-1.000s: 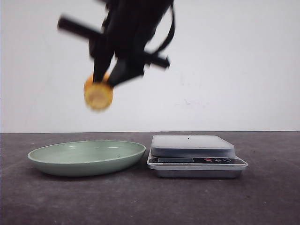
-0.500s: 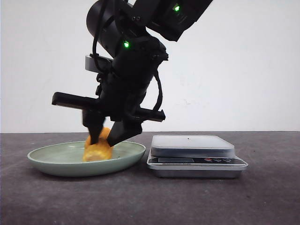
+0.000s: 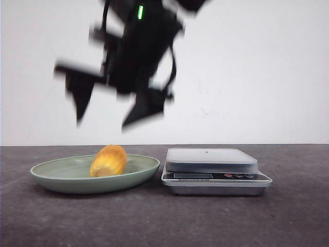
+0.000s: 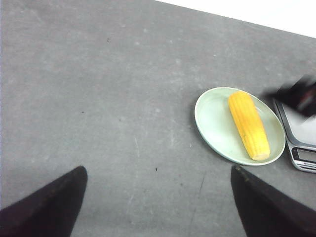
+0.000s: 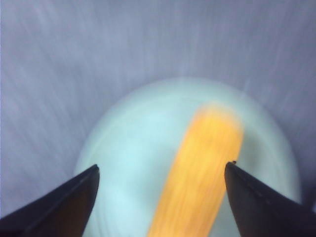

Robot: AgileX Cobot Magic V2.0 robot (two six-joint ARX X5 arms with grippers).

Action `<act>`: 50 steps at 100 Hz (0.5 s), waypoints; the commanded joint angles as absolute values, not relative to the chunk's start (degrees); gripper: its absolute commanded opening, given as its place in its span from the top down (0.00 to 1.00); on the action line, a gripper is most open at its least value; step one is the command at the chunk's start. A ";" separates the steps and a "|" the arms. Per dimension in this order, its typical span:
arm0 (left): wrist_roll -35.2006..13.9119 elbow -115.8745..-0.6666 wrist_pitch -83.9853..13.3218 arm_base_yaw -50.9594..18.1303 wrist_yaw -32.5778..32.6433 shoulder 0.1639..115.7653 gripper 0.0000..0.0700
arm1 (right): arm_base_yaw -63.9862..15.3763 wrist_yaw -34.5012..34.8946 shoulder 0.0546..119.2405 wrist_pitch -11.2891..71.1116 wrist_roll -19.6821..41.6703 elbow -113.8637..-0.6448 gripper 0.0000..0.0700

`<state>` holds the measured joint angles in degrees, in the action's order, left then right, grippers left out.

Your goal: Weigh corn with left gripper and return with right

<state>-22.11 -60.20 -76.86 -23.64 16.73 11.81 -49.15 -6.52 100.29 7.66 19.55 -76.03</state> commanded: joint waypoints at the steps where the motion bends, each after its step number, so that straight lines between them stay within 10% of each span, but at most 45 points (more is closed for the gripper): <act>1: -22.11 -60.66 -75.94 -23.79 16.91 12.01 0.20 | -46.98 -7.55 94.39 9.02 14.39 -78.59 0.27; 50: -21.93 -60.64 -72.97 -23.79 17.06 12.01 0.20 | -24.56 -8.23 47.92 40.66 3.25 -78.74 0.27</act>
<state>-22.11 -60.20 -74.65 -23.64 16.78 11.81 -25.39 -8.21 52.69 36.07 4.86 -78.17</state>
